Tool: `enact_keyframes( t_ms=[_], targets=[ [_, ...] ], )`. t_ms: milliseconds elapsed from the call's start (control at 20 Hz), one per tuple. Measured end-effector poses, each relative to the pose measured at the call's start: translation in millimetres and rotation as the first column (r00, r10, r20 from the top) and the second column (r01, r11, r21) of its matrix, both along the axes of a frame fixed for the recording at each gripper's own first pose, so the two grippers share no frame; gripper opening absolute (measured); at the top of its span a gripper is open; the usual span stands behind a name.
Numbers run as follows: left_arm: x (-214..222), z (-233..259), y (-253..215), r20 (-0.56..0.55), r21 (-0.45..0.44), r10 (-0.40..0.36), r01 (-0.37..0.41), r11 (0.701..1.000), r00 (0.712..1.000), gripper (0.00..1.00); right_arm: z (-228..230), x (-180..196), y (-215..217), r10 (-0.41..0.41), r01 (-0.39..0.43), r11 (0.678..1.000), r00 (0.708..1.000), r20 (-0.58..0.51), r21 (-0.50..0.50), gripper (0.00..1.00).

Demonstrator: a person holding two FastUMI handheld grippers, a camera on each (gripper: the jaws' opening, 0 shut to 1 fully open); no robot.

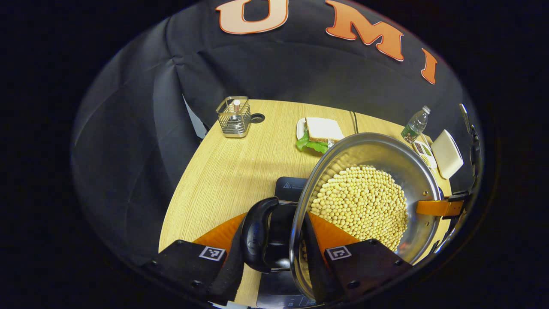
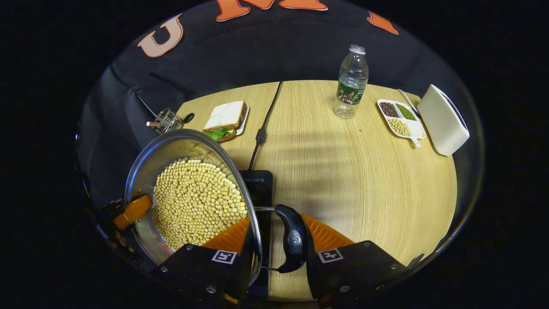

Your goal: First push the handle of the pot to place it horizontally, then grasp the pot with both hands and set it on the induction cooktop.

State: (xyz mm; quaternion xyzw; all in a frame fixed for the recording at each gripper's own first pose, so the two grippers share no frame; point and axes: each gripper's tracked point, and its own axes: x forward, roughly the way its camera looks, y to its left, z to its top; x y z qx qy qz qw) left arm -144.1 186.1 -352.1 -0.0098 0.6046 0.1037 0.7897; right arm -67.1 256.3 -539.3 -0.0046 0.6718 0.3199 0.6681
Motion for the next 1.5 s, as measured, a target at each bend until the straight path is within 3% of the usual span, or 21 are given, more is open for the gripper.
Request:
enact_keyframes(
  t_ms=[600, 950, 1300, 1500],
  targets=[
    [0.8, -4.1, -2.4, -0.080, -0.038, 0.027, -0.030, 0.999, 0.996, 0.71, 3.1, -2.0, -0.4, 0.006, -0.007, 0.998, 1.000, -0.025, -0.060, 0.54],
    [-2.4, -2.6, -0.9, -0.056, -0.043, 0.026, -0.029, 0.999, 0.998, 0.70, 6.7, 3.2, -2.6, 0.004, -0.003, 0.999, 1.000, 0.006, -0.047, 0.58],
    [-12.2, 9.4, -6.5, -0.003, 0.065, -0.041, 0.041, 0.997, 0.999, 0.86, 9.9, 9.1, 1.6, -0.039, 0.040, 0.999, 0.997, 0.065, -0.011, 0.68],
    [-14.0, 28.0, 3.1, 0.052, 0.104, -0.015, 0.009, 0.994, 0.999, 0.84, 20.7, 18.4, 0.3, -0.062, 0.057, 0.997, 0.992, 0.113, 0.050, 0.76]
  ],
)
